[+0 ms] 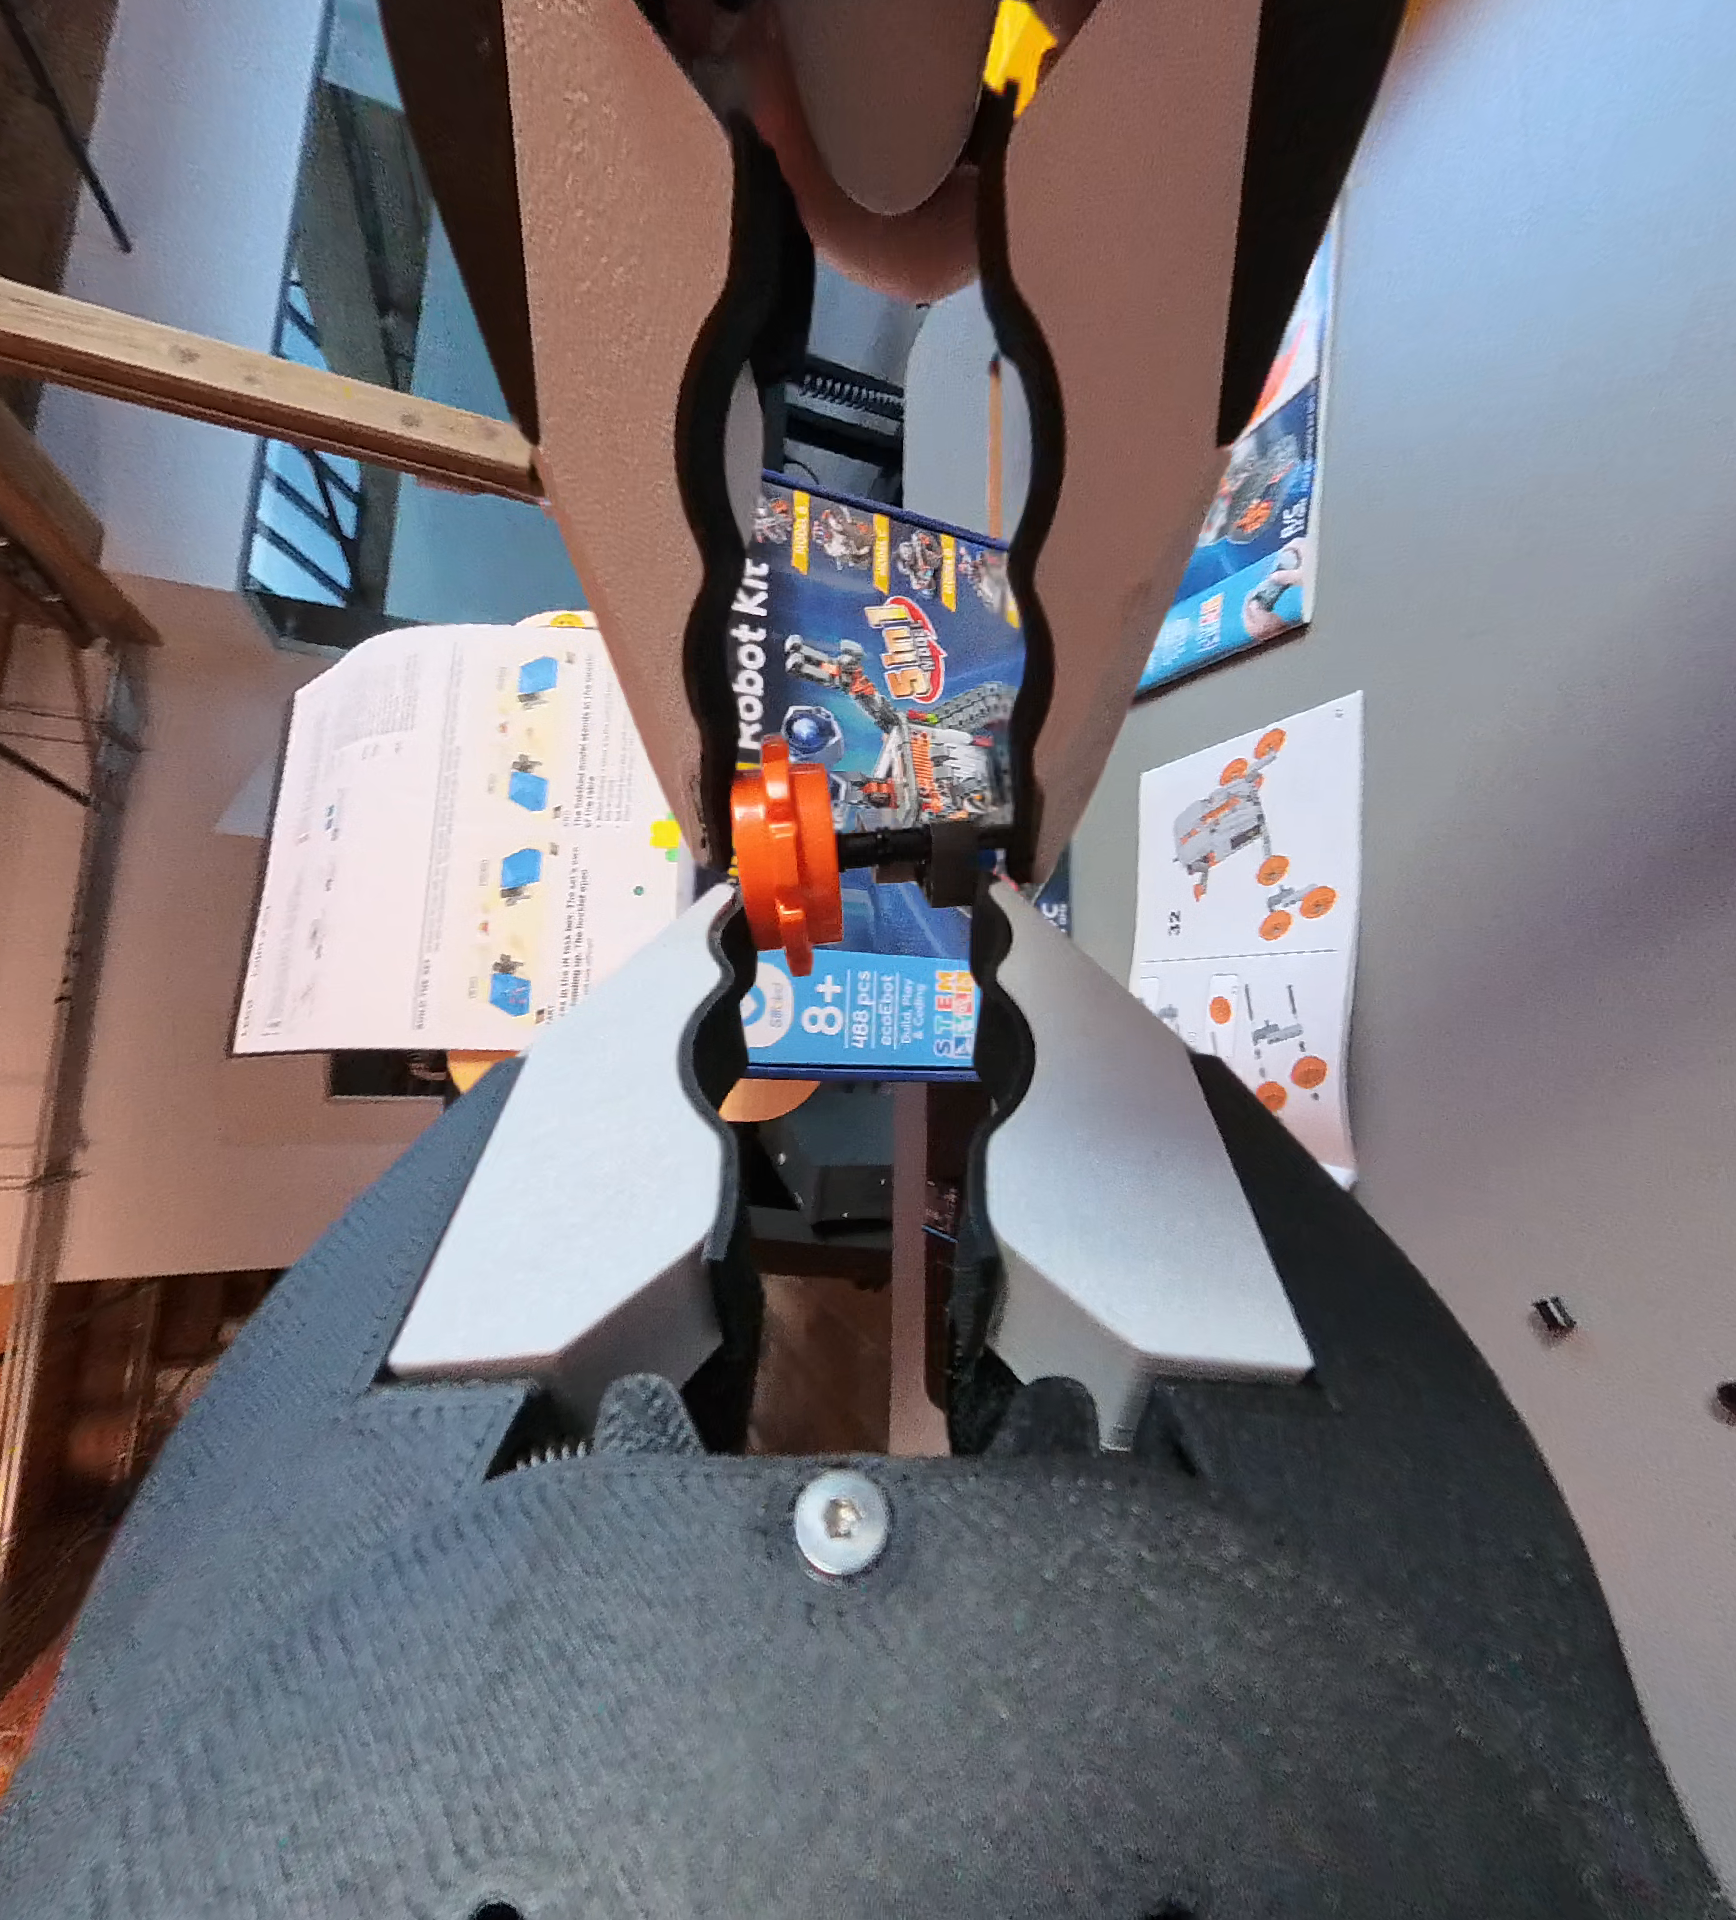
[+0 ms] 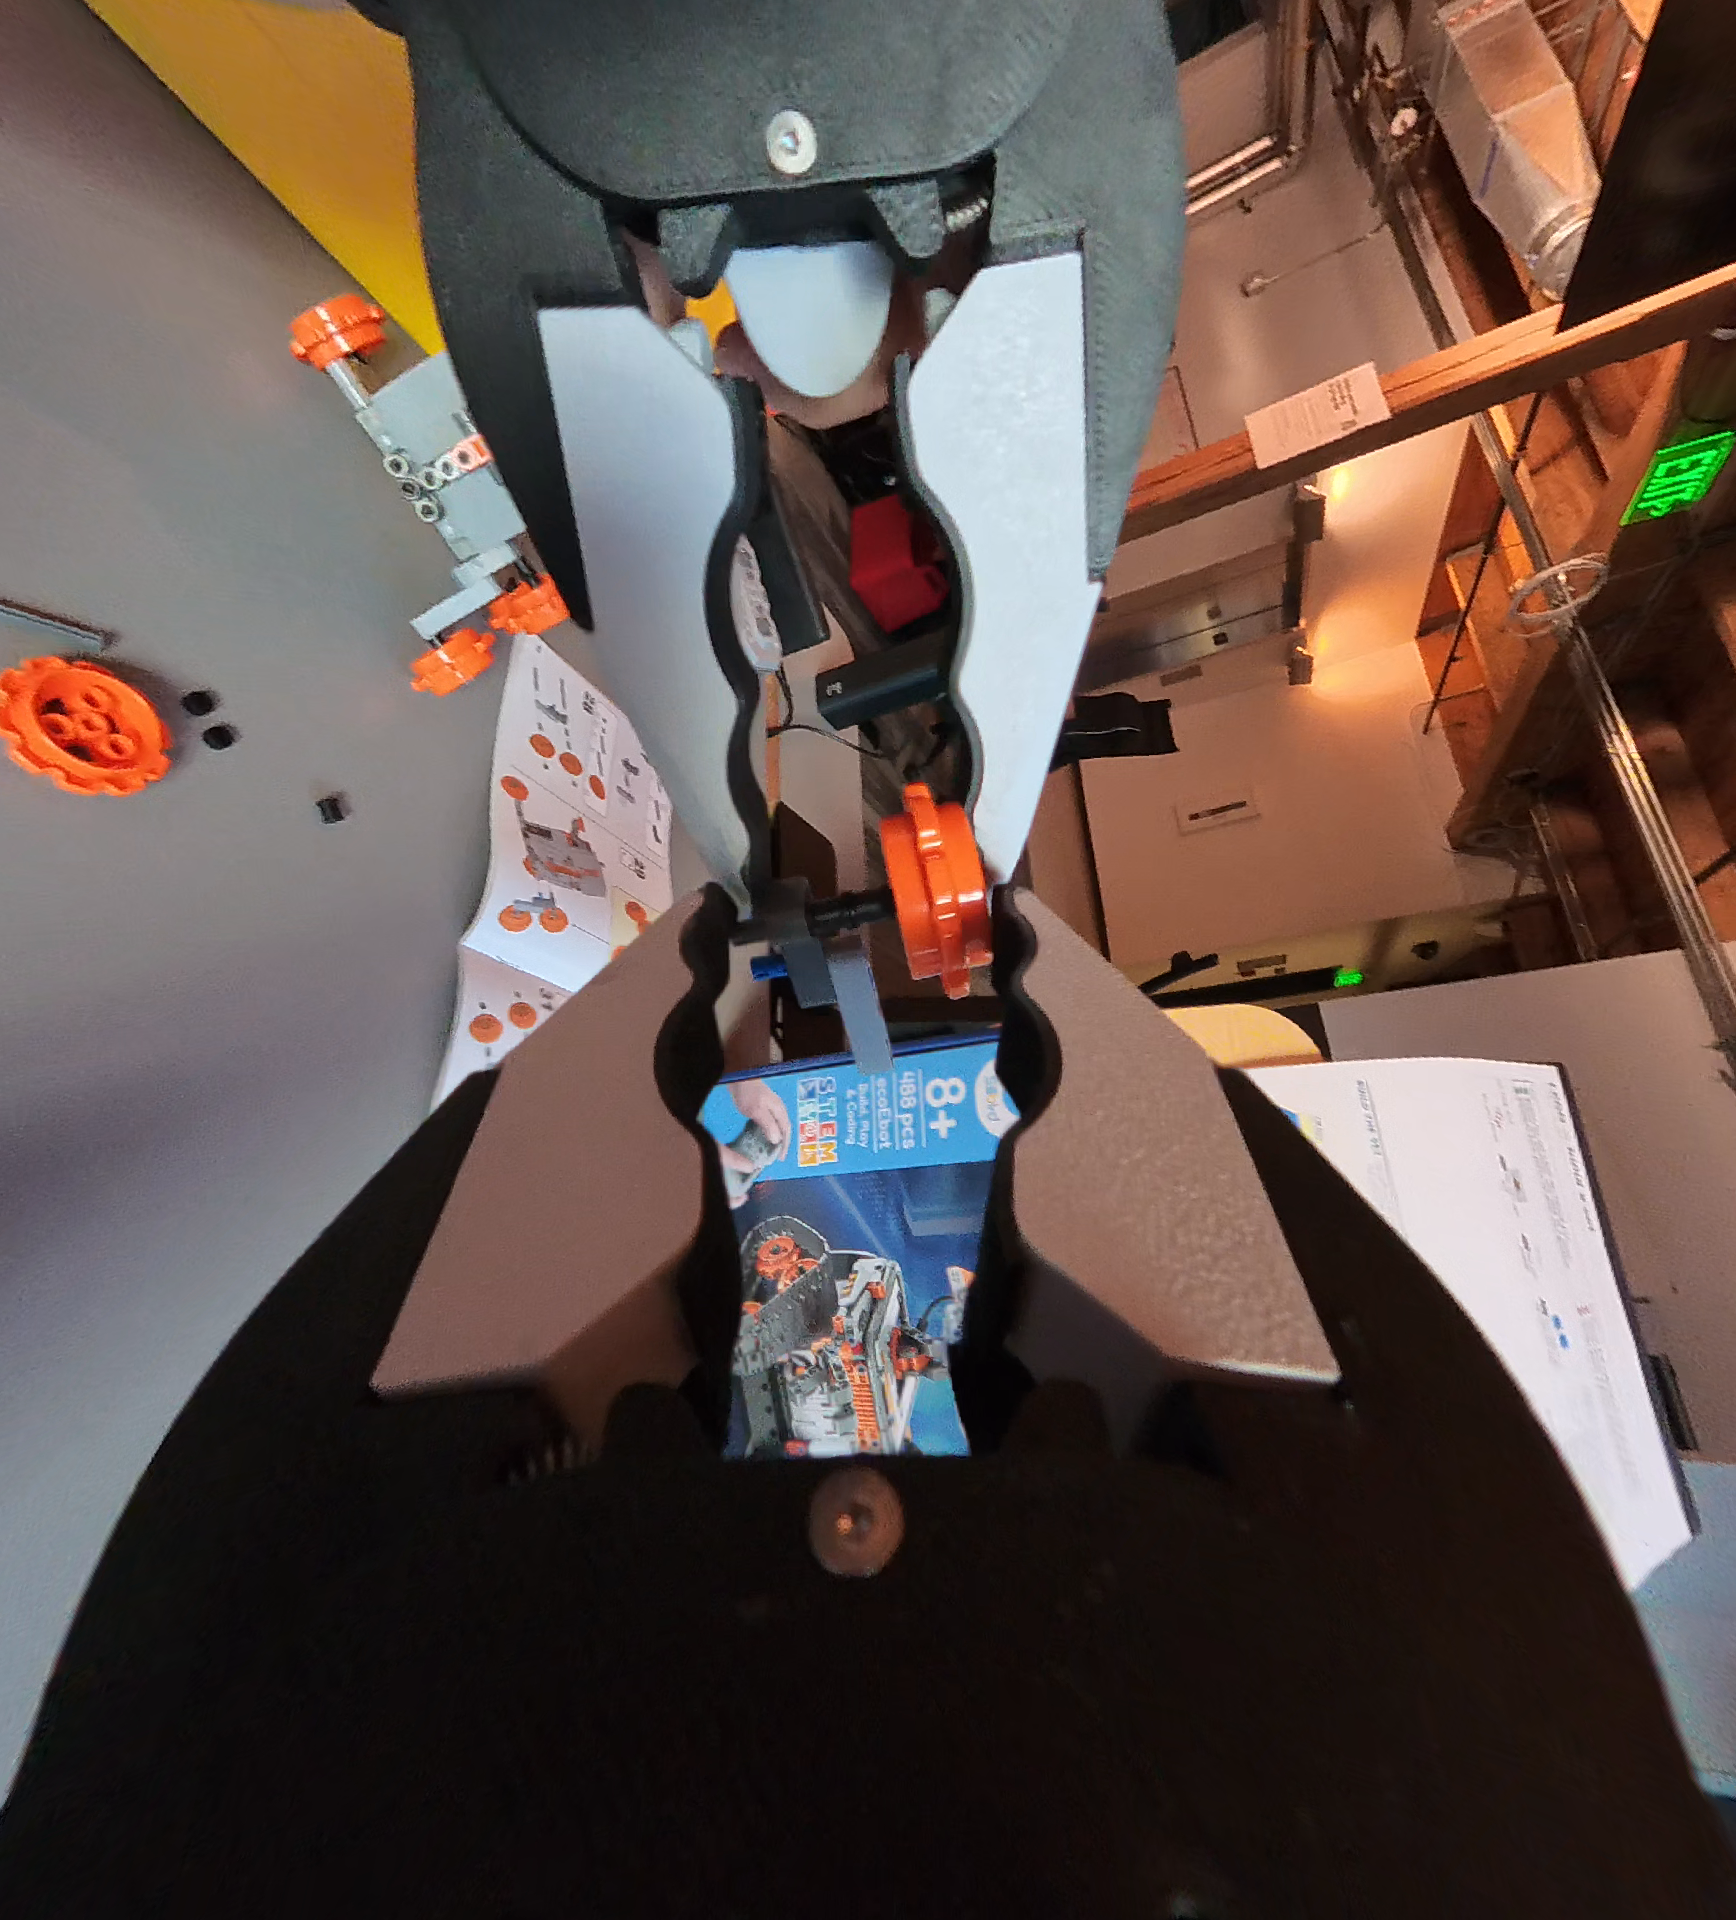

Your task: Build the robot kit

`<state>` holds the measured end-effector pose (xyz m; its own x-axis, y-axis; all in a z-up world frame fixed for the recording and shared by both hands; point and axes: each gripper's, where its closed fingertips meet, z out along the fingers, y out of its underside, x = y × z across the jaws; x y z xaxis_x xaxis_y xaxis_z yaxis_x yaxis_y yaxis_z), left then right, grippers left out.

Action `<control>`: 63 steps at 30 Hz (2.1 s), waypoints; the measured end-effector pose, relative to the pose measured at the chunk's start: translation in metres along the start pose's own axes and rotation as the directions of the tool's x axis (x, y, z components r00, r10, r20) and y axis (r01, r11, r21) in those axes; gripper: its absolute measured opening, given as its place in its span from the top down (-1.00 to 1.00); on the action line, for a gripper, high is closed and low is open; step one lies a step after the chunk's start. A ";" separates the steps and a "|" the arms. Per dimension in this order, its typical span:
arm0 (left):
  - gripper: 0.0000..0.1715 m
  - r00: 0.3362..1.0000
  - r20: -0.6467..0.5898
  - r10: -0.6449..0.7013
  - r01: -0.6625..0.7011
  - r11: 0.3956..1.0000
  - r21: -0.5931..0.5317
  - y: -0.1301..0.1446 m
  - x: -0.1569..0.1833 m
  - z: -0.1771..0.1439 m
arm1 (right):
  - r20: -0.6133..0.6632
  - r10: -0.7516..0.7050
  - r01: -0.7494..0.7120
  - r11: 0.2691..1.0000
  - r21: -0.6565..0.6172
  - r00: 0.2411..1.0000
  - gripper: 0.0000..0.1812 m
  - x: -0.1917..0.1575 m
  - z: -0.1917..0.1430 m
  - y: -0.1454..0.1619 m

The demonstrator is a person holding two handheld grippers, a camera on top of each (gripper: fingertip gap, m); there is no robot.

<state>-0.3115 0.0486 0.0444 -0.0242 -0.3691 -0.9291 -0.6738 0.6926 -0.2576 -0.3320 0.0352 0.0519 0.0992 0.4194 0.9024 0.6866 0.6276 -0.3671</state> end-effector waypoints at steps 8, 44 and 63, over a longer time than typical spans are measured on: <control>0.54 0.993 -0.101 -0.059 0.058 0.998 -0.010 0.006 0.010 -0.005 | 0.016 -0.053 0.054 0.998 -0.045 0.998 0.44 -0.008 0.008 0.002; 0.53 0.968 -0.057 -0.246 0.251 0.961 0.114 -0.013 -0.011 -0.001 | 0.001 0.173 -0.173 0.984 -0.043 0.985 0.46 0.012 -0.004 0.012; 0.54 0.966 -0.046 -0.255 0.258 0.962 0.091 -0.011 -0.011 0.002 | 0.009 0.205 -0.204 0.977 -0.061 0.979 0.47 0.012 -0.002 0.017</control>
<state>-0.3029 0.0464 0.0567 0.1143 -0.5617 -0.8194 -0.5868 0.6274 -0.5119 -0.3180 0.0499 0.0569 0.2313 0.5445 0.8062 0.6947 0.4877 -0.5287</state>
